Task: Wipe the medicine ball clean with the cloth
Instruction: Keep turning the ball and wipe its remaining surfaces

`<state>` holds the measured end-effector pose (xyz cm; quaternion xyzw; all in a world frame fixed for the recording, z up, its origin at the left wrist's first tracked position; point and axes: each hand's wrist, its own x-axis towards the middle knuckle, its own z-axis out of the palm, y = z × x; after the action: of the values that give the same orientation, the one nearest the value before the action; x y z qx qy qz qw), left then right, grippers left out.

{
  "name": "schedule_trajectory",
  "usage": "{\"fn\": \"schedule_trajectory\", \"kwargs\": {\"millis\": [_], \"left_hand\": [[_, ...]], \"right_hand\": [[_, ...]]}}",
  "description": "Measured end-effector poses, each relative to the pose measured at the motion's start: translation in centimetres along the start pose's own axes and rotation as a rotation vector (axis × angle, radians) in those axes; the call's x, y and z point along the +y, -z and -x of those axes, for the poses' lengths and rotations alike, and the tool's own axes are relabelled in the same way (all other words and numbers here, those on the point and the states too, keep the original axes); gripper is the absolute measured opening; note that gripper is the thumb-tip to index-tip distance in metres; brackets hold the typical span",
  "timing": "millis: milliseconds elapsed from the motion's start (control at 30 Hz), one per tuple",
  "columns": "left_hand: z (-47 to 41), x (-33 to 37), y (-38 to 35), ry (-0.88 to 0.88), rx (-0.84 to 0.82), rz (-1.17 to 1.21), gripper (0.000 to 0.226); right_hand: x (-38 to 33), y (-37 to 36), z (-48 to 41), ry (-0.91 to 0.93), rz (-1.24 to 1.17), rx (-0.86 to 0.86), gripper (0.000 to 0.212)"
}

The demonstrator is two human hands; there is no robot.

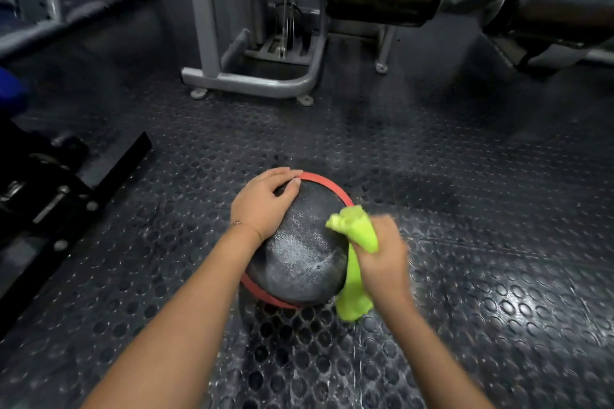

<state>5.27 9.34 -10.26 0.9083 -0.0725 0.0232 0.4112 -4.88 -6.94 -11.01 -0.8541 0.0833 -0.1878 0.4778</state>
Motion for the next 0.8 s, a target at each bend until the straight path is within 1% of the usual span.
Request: {"fn": "schedule_trajectory", "kwargs": {"millis": [67, 133, 200, 233, 267, 300, 333, 367, 400, 433, 467, 533, 567, 633, 700, 800], "left_hand": [[-0.3, 0.4, 0.0, -0.002, -0.016, -0.007, 0.025], [-0.2, 0.9, -0.4, 0.008, -0.025, -0.040, 0.028], [0.4, 1.7, -0.8, 0.041, -0.020, -0.178, 0.033], [0.5, 2.2, -0.8, 0.034, -0.017, -0.306, 0.035], [0.5, 2.7, -0.8, -0.021, -0.034, -0.443, 0.036], [0.4, 3.1, -0.8, -0.105, -0.079, -0.526, 0.037], [0.2, 3.3, -1.0, -0.189, -0.153, -0.534, 0.038], [0.1, 3.6, -1.1, -0.225, -0.232, -0.497, 0.039], [0.1, 3.8, -1.0, -0.216, -0.288, -0.470, 0.040], [0.0, 3.6, -0.9, -0.197, -0.302, -0.453, 0.040], [-0.2, 3.2, -0.8, -0.186, -0.286, -0.437, 0.039], [-0.4, 2.1, -0.5, -0.192, -0.249, -0.407, 0.041], [-0.5, 1.5, -0.2, -0.196, -0.229, -0.356, 0.045], [-0.7, 0.7, 0.5, -0.161, -0.189, -0.214, 0.047], [-0.8, 0.4, 0.9, -0.120, -0.167, -0.132, 0.044], [-0.5, 0.5, 0.7, -0.128, -0.157, -0.146, 0.039]], "right_hand": [[0.5, 0.4, 1.7, 0.029, -0.049, -0.001, 0.018], [1.2, 0.4, -0.6, -0.044, -0.045, -0.005, 0.014], [1.6, 0.3, -3.5, -0.128, 0.033, -0.019, 0.006], [1.7, 0.2, -4.7, -0.132, 0.087, -0.039, 0.008], [1.8, 0.0, -5.7, -0.122, 0.136, -0.066, 0.010], [1.8, -0.1, -6.5, -0.114, 0.180, -0.096, 0.012], [1.7, -0.1, -7.2, -0.107, 0.217, -0.142, 0.015], [1.3, 0.0, -7.6, -0.097, 0.230, -0.179, 0.017], [1.0, 0.2, -7.9, -0.086, 0.209, -0.212, 0.016], [0.7, 0.5, -7.9, -0.077, 0.149, -0.218, 0.010], [0.5, 0.9, -7.5, -0.083, 0.051, -0.225, 0.002], [1.0, 1.3, -5.1, -0.091, -0.131, -0.182, 0.026], [1.6, 1.3, -3.3, -0.068, -0.163, -0.160, 0.028], [1.9, 1.1, -0.4, -0.005, -0.178, -0.154, 0.017], [1.7, 0.7, -0.5, -0.004, -0.186, -0.152, 0.010], [1.2, 0.0, -3.7, -0.087, -0.136, -0.101, 0.019]]}}
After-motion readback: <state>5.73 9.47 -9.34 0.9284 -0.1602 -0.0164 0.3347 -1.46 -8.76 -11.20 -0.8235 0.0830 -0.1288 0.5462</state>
